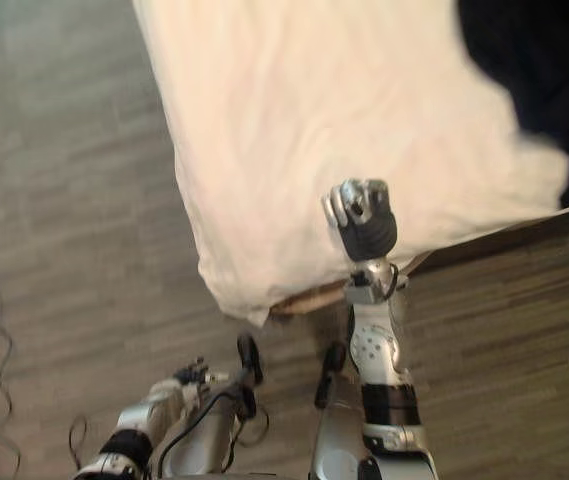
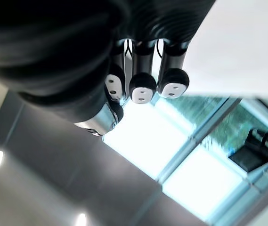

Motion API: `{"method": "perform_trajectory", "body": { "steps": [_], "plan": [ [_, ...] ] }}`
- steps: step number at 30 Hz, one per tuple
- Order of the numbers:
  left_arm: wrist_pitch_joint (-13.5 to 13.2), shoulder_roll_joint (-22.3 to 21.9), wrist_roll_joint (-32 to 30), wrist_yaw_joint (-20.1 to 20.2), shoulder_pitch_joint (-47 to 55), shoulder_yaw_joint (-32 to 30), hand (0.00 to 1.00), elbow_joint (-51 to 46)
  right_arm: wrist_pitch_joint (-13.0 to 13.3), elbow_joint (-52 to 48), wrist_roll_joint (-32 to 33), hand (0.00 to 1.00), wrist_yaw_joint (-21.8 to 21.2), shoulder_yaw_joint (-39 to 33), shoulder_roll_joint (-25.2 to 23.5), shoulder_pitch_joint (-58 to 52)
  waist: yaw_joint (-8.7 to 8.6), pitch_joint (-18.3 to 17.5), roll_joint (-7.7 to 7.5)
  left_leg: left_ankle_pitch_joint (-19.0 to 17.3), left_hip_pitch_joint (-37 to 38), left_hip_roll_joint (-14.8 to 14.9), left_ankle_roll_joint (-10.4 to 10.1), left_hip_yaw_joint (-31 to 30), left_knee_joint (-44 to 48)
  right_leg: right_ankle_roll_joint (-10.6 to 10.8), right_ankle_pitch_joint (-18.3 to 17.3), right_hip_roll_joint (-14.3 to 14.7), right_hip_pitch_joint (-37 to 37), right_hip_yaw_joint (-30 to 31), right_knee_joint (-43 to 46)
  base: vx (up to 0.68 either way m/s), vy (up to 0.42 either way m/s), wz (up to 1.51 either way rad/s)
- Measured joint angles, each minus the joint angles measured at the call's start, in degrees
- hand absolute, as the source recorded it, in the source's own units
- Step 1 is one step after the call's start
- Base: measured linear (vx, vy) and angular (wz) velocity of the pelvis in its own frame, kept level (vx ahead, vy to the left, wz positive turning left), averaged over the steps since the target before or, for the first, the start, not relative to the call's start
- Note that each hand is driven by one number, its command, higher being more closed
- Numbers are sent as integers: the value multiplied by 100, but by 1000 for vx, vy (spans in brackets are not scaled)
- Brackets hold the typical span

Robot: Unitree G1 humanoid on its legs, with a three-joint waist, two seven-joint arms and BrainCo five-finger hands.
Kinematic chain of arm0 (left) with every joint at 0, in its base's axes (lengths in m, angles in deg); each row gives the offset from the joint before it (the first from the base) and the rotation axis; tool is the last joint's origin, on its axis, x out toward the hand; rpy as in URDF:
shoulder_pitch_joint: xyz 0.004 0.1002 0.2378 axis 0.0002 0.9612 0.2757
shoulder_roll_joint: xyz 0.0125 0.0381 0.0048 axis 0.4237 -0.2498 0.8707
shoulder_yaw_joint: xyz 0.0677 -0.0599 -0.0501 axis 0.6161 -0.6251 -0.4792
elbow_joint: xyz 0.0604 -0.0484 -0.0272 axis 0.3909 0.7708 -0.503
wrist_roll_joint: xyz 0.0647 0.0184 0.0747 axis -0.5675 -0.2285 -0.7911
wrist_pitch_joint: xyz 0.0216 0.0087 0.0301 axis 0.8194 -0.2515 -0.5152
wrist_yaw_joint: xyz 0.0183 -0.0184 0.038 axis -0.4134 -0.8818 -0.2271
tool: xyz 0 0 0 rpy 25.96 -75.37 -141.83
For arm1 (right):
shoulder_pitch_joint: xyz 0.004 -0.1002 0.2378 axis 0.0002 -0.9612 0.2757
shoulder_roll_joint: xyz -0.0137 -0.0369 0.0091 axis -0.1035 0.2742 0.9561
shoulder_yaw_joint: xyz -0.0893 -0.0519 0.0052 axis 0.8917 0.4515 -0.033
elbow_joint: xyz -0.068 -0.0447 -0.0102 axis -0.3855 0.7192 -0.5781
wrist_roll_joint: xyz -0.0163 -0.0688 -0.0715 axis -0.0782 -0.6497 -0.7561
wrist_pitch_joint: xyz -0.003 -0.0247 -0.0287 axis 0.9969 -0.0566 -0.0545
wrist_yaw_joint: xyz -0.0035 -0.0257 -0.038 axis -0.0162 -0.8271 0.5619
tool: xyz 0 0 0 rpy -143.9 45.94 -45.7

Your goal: Tidy the bed and pick cloth on bed and put in laundry

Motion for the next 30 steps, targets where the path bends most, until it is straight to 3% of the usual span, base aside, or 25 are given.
{"method": "perform_trajectory", "body": {
  "steps": [2,5,9,16,17,21,24,26,27,30],
  "plan": [
    [-92,-188,171,-103,-368,-362,0,-61,341,317,233,100,89,-99,-10,127,58,282,-7,172,-321,43,18,30,-77,-83,179,60,-371,32,-19,-67,-18,-12],
    [-133,-331,234,-137,-523,-716,0,-217,686,448,405,100,-26,-180,18,157,-49,440,-4,229,-580,53,36,137,-94,-106,286,78,-698,120,-33,-28,1,-17],
    [-69,-366,233,-313,-672,-901,0,-280,798,1138,660,100,-61,-758,122,192,-79,496,26,276,-857,105,22,296,-114,-131,457,168,-1031,274,-153,6,8,-22],
    [115,-372,245,-325,-718,-1041,0,-287,916,1564,451,100,-1,-1228,449,-274,-112,551,5,344,-777,178,7,424,-300,-145,619,325,-965,351,-463,66,4,-12],
    [88,-370,247,-324,-714,-1051,0,-283,914,1756,358,0,4,-1321,504,-316,-104,554,0,342,-672,179,6,486,-340,-139,643,343,-887,394,-520,82,11,-21],
    [-74,-327,334,-322,-699,-1104,0,-272,909,2276,-25,0,34,-1635,522,-662,-141,546,-4,290,-242,184,-25,569,-398,-127,671,375,-433,417,-694,66,5,-14],
    [-289,-292,354,-321,-617,-1082,0,-259,914,2782,-1149,0,559,-1642,528,-994,-155,531,-22,227,155,183,-25,618,-454,-111,669,395,-29,422,-804,61,0,-8],
    [-448,-238,335,-321,-515,-961,0,-246,808,3069,-3428,0,1711,-1398,529,-1216,-155,510,-35,225,401,166,-24,595,-519,-78,643,385,232,375,-830,64,-1,7],
    [-523,-217,310,-321,-484,-961,0,-225,680,3137,-4199,0,2029,-1230,523,-1312,-151,456,-60,185,413,166,-9,552,-479,-57,614,369,290,312,-827,71,-11,25],
    [-725,-68,3,-312,-410,-765,0,-77,274,3466,-5013,0,2305,-839,381,-1547,-114,415,-122,-216,417,305,65,394,154,-45,476,324,742,19,-814,79,-24,45]
  ]
}}
